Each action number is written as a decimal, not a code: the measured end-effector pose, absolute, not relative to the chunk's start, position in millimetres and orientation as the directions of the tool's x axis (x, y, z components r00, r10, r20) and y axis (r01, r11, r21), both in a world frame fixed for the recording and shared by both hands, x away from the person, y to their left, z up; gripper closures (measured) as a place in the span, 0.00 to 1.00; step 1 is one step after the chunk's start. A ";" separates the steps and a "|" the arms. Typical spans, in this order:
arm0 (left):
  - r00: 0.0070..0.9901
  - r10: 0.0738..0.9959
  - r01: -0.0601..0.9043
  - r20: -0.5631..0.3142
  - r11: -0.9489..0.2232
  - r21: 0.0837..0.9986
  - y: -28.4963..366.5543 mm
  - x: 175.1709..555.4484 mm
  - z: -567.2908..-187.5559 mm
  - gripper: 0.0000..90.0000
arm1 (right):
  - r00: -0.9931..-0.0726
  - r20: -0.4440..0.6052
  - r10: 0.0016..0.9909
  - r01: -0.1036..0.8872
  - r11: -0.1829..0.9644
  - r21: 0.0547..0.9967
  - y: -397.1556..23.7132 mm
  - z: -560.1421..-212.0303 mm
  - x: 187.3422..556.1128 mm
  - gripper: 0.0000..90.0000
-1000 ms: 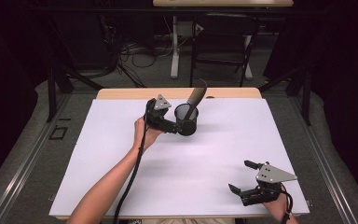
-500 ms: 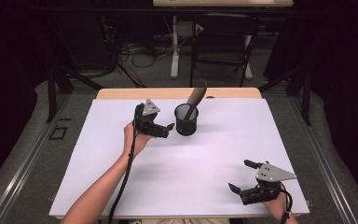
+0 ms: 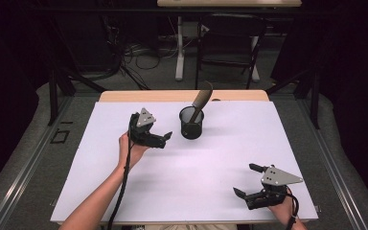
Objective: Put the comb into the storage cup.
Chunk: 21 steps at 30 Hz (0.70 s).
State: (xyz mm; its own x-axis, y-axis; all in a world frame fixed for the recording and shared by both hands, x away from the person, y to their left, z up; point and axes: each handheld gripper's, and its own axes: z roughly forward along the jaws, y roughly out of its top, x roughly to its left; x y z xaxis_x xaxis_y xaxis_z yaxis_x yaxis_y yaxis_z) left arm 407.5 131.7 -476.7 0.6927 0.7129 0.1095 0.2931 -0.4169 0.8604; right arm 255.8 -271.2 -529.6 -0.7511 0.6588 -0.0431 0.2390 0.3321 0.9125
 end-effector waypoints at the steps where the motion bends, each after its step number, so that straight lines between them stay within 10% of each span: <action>1: 0.693 0.713 0.294 0.108 -0.416 0.860 132.5 406.7 -477.0 0.00 | -0.753 -0.045 0.657 0.238 0.335 0.912 -270.5 -529.4 255.8 0.01; 21: 0.672 0.733 0.298 0.103 -0.395 0.869 162.2 367.7 -488.7 0.00 | -0.757 -0.048 0.652 0.236 0.341 0.910 -267.2 -529.8 258.0 0.01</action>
